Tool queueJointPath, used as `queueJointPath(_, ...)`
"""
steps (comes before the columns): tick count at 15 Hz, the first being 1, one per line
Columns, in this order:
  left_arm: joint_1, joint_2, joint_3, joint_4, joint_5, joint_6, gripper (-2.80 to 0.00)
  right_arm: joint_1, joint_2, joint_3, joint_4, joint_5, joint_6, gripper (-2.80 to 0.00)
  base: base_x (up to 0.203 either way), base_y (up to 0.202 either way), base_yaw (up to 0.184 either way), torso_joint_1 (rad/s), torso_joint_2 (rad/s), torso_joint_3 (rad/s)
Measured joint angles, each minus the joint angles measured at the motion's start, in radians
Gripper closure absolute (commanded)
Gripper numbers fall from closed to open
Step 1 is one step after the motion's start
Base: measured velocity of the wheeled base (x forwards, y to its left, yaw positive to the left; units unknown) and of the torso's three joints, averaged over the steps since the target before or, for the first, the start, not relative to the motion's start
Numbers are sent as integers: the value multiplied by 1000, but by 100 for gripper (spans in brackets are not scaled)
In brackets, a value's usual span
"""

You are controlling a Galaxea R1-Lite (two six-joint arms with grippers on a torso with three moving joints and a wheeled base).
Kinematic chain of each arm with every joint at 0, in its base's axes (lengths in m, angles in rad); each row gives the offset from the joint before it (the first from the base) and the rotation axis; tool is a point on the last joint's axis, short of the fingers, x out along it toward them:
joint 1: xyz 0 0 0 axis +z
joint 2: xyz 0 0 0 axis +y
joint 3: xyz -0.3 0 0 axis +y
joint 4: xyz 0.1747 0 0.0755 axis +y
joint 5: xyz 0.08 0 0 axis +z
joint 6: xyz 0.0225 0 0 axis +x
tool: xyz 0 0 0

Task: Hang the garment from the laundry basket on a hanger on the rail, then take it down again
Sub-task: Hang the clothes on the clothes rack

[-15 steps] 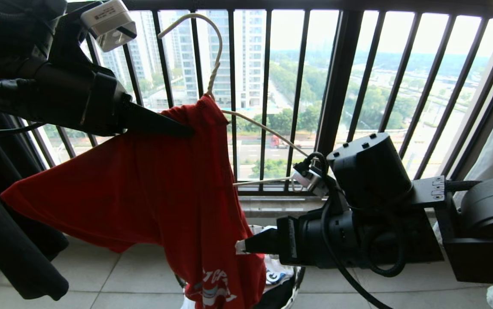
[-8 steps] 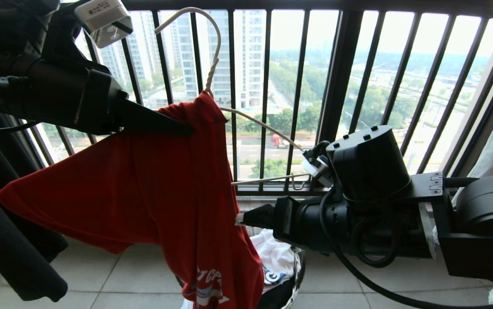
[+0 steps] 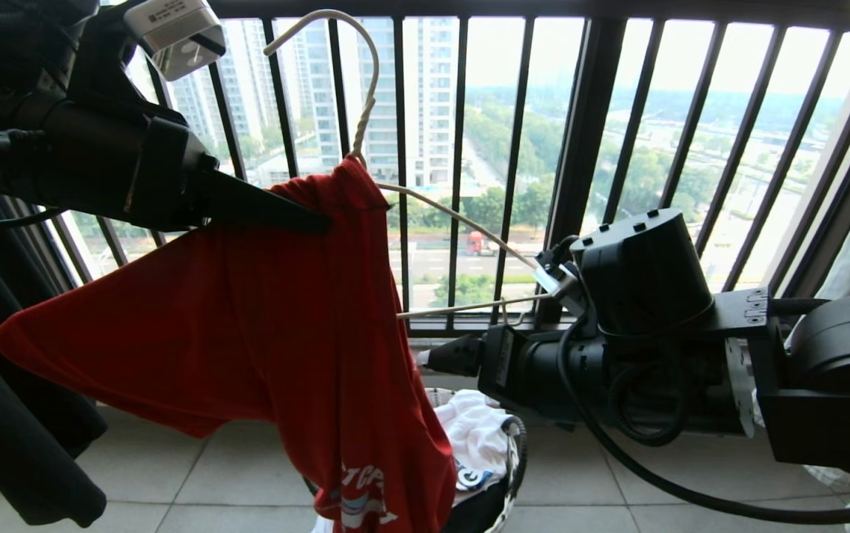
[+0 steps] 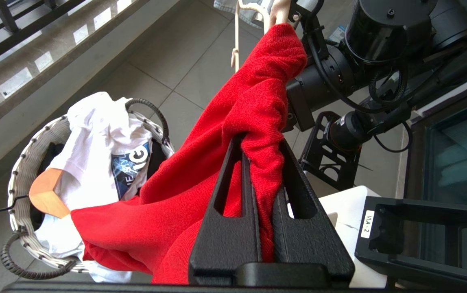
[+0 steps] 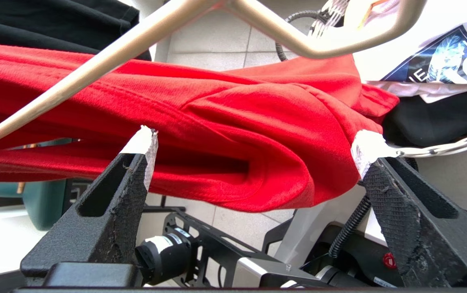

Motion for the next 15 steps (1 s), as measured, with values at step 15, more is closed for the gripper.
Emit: queueJointPath(15, 13, 8, 36, -166, 4, -124, 0, 142, 113, -16, 42, -133, -76, -280, 0, 0, 0, 0, 0, 0)
